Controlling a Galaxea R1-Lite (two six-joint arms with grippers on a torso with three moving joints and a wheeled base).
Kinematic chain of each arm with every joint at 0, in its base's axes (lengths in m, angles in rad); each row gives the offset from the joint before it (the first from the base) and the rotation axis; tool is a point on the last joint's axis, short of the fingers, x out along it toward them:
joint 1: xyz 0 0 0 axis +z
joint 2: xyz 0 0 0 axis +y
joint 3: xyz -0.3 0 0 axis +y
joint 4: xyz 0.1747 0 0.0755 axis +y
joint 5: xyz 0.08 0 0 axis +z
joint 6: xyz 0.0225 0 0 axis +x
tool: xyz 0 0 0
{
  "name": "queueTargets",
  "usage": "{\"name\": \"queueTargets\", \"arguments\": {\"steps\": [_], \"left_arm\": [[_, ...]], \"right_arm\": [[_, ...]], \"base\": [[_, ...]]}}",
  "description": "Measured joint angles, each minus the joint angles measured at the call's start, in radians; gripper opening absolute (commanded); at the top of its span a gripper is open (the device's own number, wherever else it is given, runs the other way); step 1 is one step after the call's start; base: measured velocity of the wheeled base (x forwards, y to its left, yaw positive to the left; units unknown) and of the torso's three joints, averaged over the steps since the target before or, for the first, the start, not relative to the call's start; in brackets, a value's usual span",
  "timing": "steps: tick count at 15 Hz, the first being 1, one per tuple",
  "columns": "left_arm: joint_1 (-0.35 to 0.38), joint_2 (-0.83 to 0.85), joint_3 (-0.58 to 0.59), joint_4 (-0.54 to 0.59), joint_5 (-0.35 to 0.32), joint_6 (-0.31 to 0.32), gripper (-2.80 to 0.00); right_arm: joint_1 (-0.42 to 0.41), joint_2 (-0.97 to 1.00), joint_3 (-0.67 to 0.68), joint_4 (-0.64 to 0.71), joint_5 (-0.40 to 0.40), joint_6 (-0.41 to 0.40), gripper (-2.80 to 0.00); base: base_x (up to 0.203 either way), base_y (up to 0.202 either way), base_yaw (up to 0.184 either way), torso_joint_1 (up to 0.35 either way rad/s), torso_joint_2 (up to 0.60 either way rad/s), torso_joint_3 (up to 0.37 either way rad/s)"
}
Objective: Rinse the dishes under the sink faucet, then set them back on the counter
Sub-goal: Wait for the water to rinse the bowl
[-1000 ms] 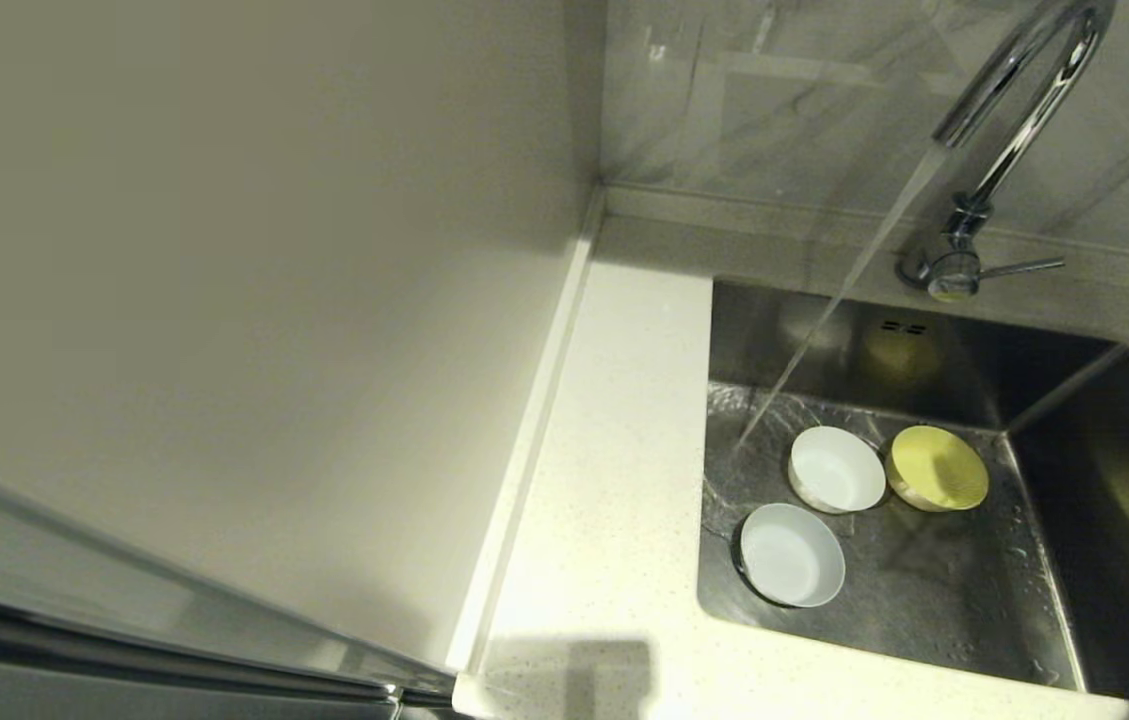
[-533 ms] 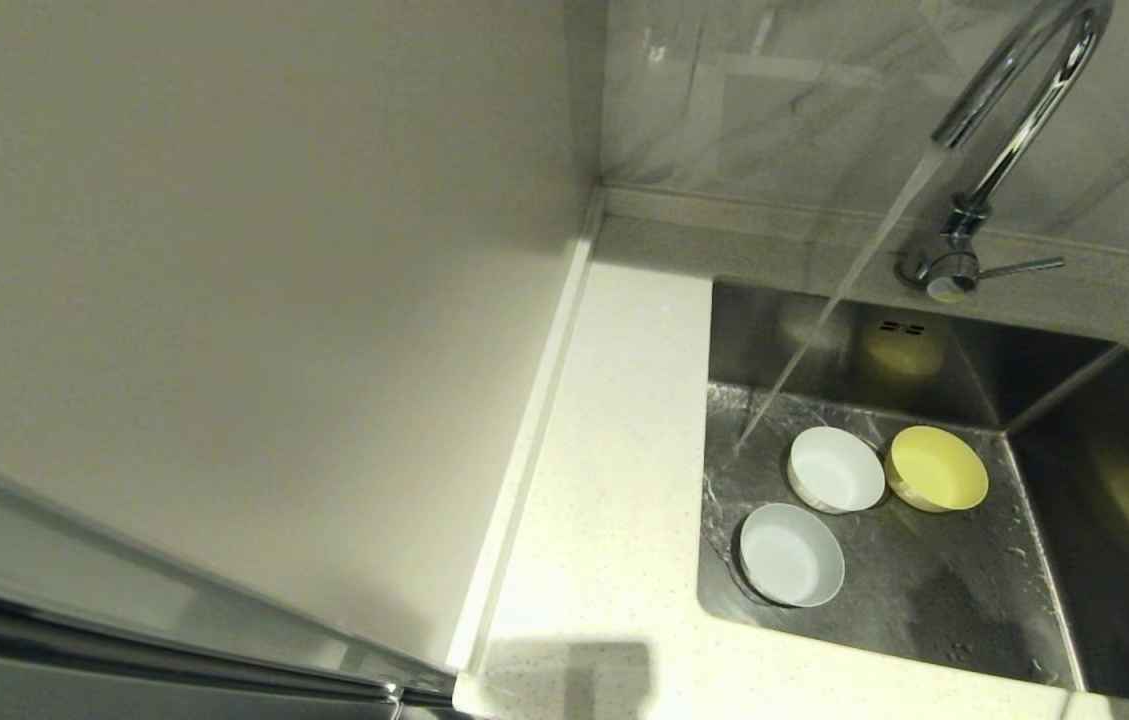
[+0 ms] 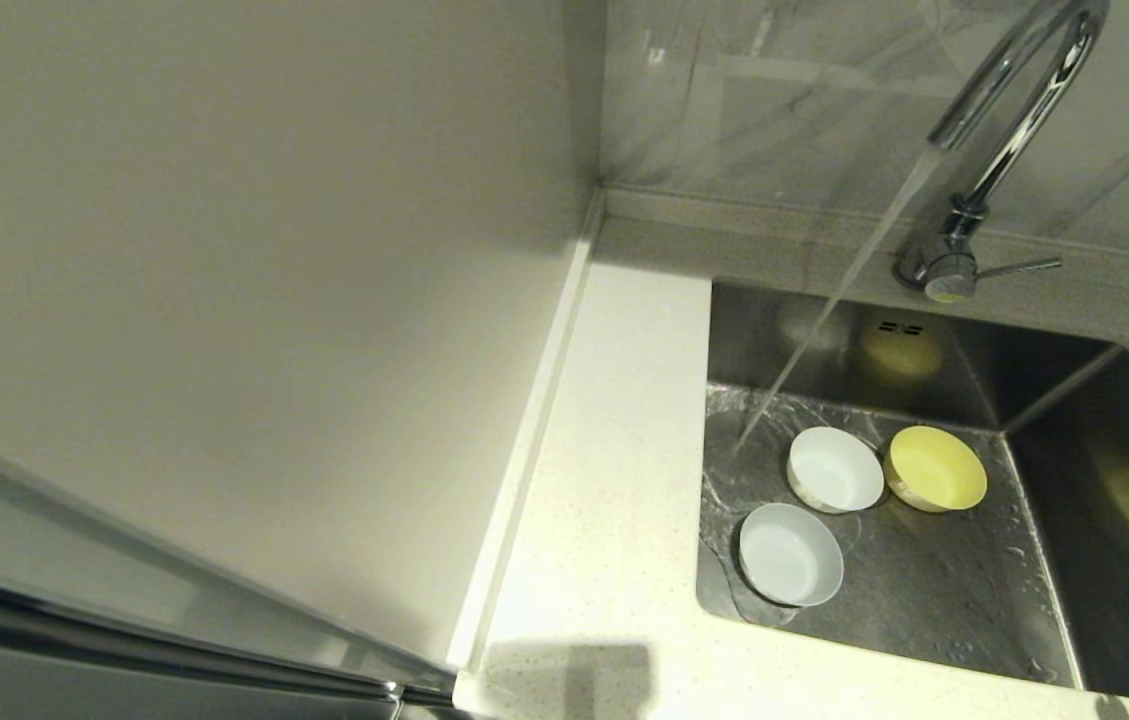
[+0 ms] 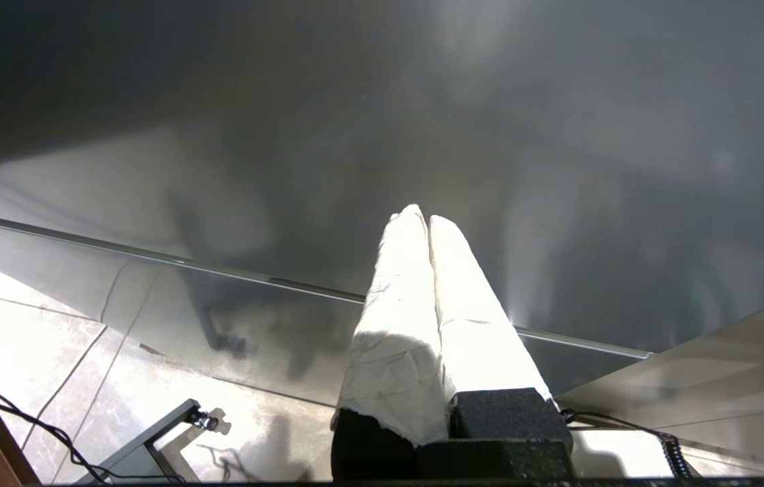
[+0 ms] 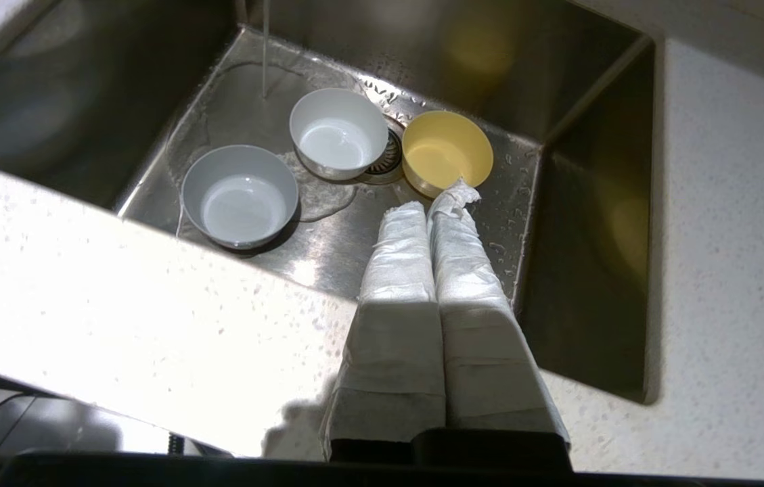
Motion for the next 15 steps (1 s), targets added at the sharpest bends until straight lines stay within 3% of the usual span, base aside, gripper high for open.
{"name": "queueTargets", "arguments": {"steps": [7,9,15], "left_arm": [[0.0,0.0,0.0,0.0,0.0,0.0,-2.8],[0.0,0.0,0.0,0.0,0.0,0.0,-2.8],[0.0,0.0,0.0,0.0,0.0,0.0,-2.8]], "right_arm": [[-0.012,-0.227,0.127,0.047,0.052,-0.04,-2.8],[-0.012,-0.237,0.13,0.046,0.102,-0.028,-2.8],[-0.012,-0.242,0.132,0.051,0.109,0.038,-2.8]], "base": [[0.0,0.0,0.0,0.0,0.0,0.0],[0.0,0.0,0.0,0.0,0.0,0.0],[0.0,0.0,0.0,0.0,0.0,0.0]]}}
